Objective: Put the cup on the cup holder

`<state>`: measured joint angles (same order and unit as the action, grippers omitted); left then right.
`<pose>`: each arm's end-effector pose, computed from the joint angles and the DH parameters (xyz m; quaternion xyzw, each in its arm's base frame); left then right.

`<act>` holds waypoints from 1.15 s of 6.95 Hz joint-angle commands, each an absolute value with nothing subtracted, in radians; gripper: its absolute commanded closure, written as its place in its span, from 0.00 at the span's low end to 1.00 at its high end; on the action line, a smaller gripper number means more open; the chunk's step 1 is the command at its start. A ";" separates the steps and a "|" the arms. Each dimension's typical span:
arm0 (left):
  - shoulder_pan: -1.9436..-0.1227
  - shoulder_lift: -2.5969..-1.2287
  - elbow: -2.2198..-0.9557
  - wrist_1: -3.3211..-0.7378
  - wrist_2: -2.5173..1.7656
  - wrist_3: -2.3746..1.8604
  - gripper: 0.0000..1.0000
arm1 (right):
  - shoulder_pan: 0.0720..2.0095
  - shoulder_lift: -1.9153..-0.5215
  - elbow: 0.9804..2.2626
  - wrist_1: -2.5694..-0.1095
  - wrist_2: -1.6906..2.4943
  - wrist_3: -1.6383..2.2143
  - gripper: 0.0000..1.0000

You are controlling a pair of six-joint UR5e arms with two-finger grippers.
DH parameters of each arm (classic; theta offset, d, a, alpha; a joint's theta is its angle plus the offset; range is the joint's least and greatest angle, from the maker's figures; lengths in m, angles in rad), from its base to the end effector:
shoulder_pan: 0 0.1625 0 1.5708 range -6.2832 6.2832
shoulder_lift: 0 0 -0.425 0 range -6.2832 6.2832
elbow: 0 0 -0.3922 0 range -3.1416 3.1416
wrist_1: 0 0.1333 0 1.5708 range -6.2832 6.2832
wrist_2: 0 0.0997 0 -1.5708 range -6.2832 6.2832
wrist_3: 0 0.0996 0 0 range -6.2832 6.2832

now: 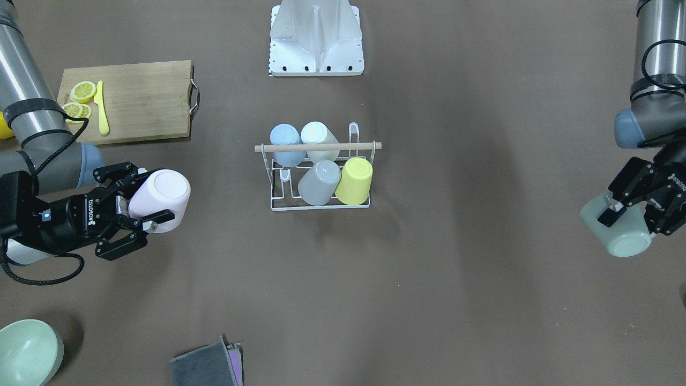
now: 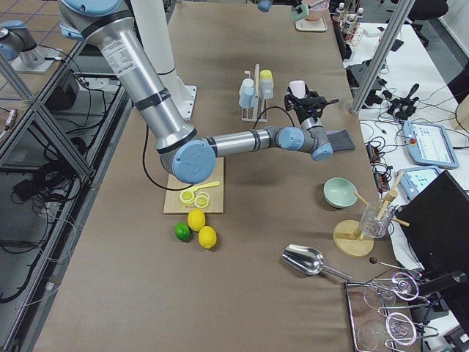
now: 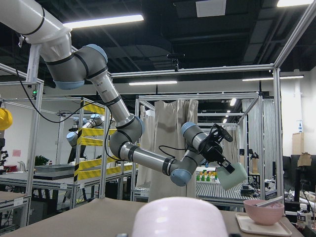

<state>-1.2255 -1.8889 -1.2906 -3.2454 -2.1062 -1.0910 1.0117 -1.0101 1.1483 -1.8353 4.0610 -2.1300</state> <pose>0.1240 -0.5883 0.4405 0.4345 0.6099 -0.0441 0.6613 -0.3219 -0.6519 0.4024 0.6544 -0.6828 -0.2978 0.1299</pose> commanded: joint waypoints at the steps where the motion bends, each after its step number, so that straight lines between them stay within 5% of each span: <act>1: -1.150 -1.881 -1.315 -3.417 -1.932 -1.013 1.00 | 0.957 -1.000 1.144 -1.827 4.099 -2.218 0.68; 6: -0.896 -1.853 -1.489 -3.553 -1.720 -0.788 1.00 | 0.852 -0.930 1.103 -1.827 4.160 -2.370 0.67; 8: -0.644 -1.862 -1.511 -3.551 -1.439 -0.570 1.00 | 0.806 -0.916 1.103 -1.827 4.163 -2.388 0.67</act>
<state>-0.7883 -1.8581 -1.4955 -3.5516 -1.6016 -0.6976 0.8347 -0.9260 1.1034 -1.8270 4.1601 -2.3767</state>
